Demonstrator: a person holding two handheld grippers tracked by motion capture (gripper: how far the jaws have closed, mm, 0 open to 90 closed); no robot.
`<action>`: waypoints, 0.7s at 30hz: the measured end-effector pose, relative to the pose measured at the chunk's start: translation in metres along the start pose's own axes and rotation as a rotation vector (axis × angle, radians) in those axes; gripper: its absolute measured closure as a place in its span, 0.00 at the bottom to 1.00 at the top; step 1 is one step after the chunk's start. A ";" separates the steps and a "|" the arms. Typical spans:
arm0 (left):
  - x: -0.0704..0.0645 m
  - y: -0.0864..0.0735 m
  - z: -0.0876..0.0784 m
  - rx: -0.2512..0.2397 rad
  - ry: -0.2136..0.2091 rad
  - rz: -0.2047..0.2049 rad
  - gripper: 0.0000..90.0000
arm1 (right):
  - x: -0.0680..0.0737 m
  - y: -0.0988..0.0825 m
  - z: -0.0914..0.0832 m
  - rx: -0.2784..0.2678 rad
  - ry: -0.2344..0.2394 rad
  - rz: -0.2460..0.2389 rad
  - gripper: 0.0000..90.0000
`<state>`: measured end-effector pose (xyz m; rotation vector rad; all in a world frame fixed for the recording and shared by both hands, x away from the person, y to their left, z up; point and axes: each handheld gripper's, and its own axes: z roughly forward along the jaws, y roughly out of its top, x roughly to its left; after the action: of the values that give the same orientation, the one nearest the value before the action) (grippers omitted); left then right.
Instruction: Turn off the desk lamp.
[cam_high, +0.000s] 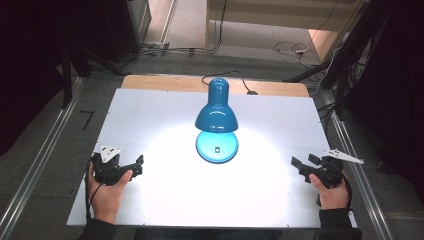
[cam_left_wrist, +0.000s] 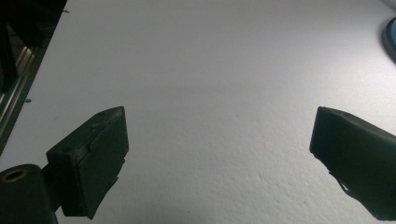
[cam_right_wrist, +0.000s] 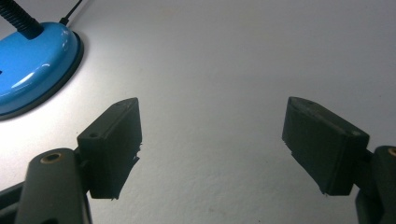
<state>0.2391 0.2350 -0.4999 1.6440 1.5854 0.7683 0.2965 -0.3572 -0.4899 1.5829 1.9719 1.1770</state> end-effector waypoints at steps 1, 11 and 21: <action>0.000 0.000 0.000 -0.001 0.001 -0.003 0.06 | 0.000 0.000 0.000 0.000 0.000 0.000 0.21; 0.001 -0.001 -0.002 -0.010 -0.003 -0.008 0.06 | 0.005 0.000 0.001 0.004 0.008 -0.013 0.21; 0.001 0.000 -0.004 -0.034 -0.016 -0.016 0.06 | 0.011 0.001 0.003 0.008 0.018 -0.025 0.21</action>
<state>0.2359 0.2362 -0.4980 1.6075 1.5637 0.7682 0.2961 -0.3458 -0.4883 1.5520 2.0041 1.1791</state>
